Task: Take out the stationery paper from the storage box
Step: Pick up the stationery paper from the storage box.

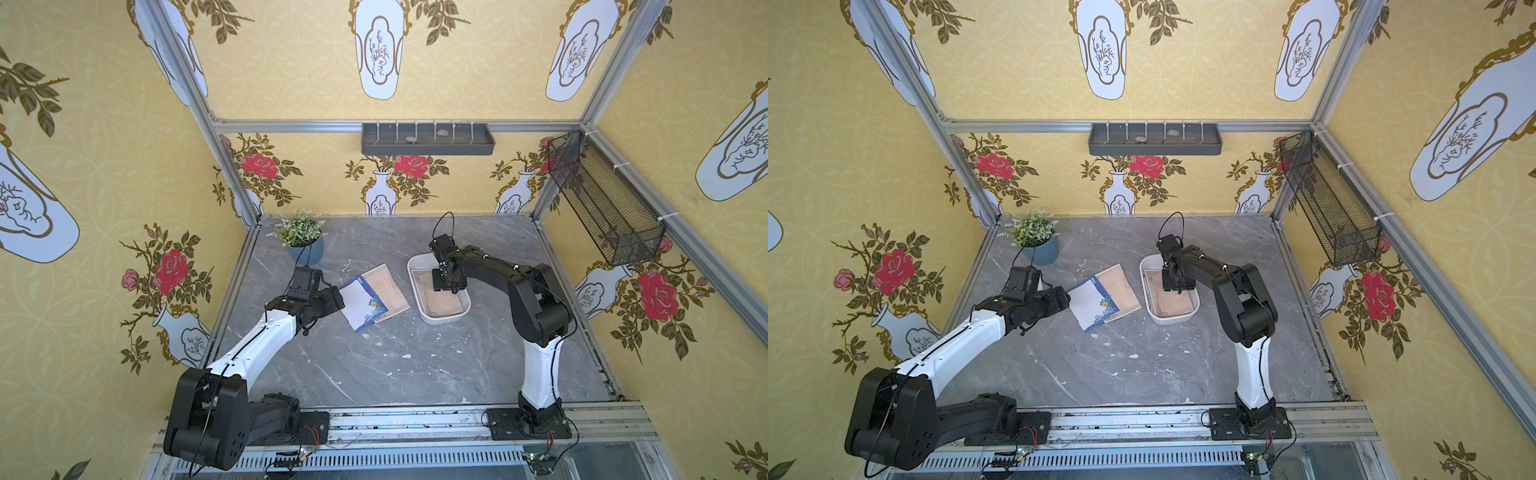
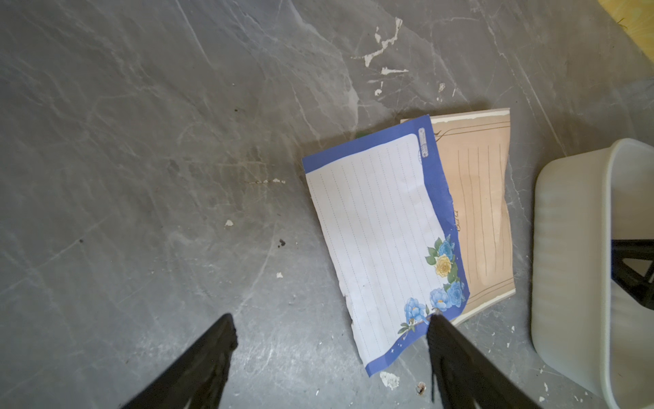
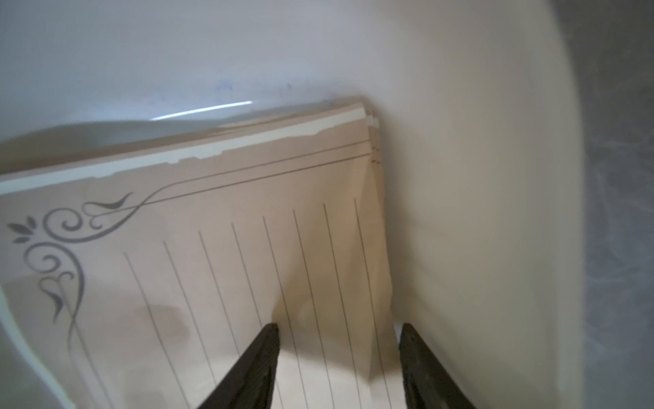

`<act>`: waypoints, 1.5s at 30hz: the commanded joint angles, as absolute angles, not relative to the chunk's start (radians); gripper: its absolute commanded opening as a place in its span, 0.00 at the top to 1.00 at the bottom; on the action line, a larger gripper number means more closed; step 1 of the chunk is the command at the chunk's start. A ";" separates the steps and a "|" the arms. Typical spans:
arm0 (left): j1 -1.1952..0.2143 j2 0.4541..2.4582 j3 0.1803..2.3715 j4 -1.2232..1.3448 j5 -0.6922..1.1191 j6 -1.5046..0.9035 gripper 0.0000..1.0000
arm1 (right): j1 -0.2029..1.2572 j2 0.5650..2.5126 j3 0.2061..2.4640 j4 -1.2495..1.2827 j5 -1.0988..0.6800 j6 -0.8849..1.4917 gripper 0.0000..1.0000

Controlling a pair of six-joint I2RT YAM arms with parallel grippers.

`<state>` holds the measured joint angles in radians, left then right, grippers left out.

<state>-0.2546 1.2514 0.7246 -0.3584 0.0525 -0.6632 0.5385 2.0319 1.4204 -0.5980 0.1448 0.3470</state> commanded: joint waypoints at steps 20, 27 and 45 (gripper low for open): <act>-0.255 1.262 0.733 -0.307 0.116 -0.685 0.14 | 0.539 1.962 1.411 -0.619 0.212 0.372 0.85; -0.266 1.279 0.740 -0.177 0.297 -0.709 0.14 | 0.538 1.912 1.392 -0.621 0.221 0.382 0.90; -0.414 1.497 0.862 0.263 0.638 -0.820 0.13 | 0.483 1.687 1.330 -0.597 0.179 0.416 0.95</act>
